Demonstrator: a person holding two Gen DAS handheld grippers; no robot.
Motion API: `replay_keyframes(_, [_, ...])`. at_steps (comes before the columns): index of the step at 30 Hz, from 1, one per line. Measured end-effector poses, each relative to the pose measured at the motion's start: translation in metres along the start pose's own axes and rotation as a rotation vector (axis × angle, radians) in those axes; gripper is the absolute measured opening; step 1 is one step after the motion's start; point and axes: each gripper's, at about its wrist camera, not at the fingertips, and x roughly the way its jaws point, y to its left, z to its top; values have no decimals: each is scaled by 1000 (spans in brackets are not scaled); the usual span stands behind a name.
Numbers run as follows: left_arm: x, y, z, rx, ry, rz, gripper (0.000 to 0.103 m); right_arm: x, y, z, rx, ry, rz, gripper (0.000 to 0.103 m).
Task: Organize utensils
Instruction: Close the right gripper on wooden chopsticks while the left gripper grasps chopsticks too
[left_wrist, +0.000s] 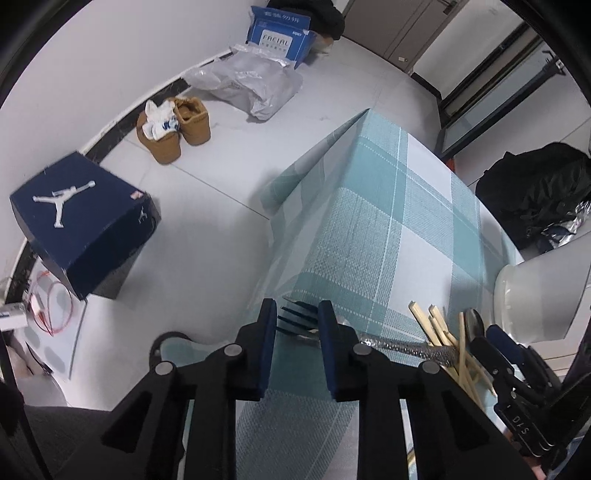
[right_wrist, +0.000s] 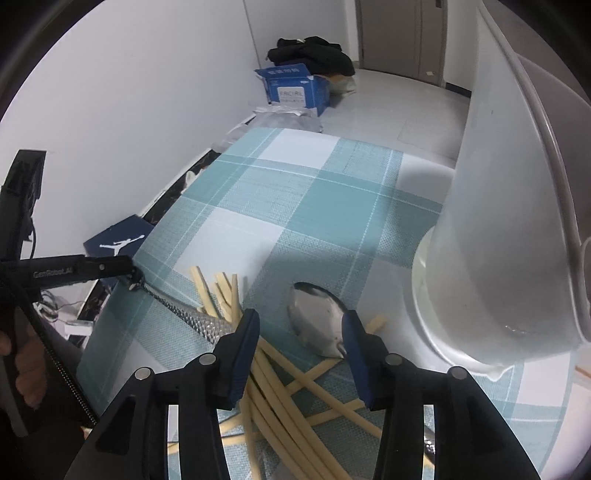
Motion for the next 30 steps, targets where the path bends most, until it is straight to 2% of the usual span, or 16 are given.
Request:
replay_keyframes(11, [-10, 7, -6, -17, -6, -45, 10, -8, 3, 1, -9, -20, -19, 50])
replay_keyframes(21, [-25, 12, -4, -52, -50, -107, 5, 10, 2, 5, -40, 63, -85, 50])
replay_keyframes(23, [-28, 15, -3, -66, -53, -126, 4, 12, 2, 6, -55, 68, -99, 54])
replay_keyframes(30, [-47, 12, -1, -64, -99, -171, 1, 17, 4, 12, -90, 104, -75, 54])
